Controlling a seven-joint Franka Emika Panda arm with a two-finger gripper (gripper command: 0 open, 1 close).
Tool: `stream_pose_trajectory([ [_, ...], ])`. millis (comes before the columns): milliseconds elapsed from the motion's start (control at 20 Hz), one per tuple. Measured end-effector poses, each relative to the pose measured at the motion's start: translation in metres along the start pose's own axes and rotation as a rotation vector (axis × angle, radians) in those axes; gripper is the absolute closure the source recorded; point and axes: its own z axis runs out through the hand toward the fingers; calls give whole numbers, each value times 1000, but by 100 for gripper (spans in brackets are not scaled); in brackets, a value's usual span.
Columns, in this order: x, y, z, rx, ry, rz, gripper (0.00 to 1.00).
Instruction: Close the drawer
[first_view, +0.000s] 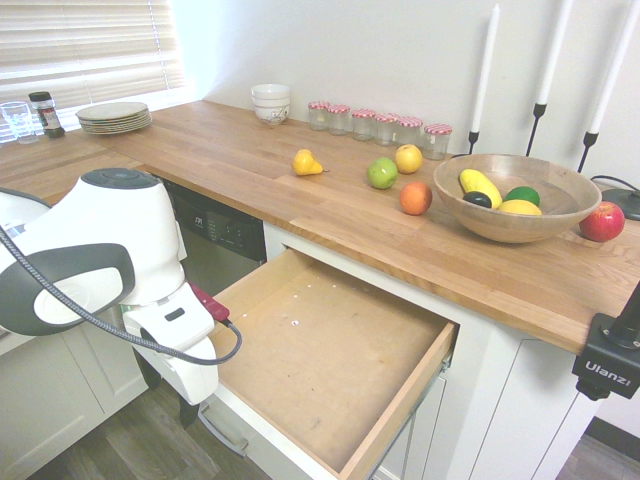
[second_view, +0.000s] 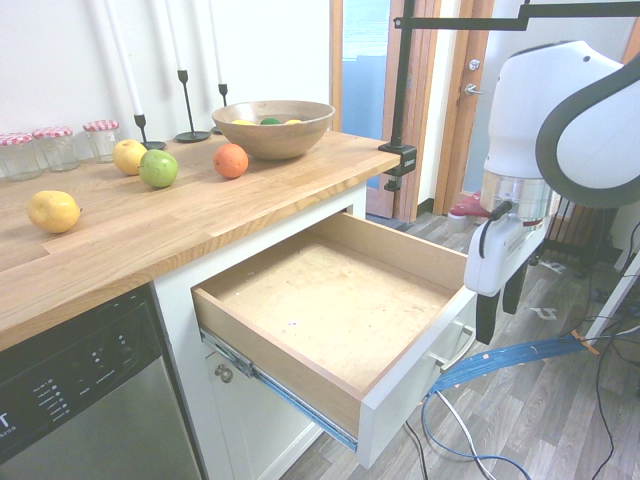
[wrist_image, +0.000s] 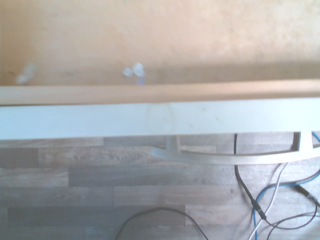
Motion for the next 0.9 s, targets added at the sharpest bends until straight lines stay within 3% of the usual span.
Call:
stream_pose_trajectory([
  [550,13,26,80,-44,-34,-7,0],
  [900,15,17,106,48,73,-72,0],
])
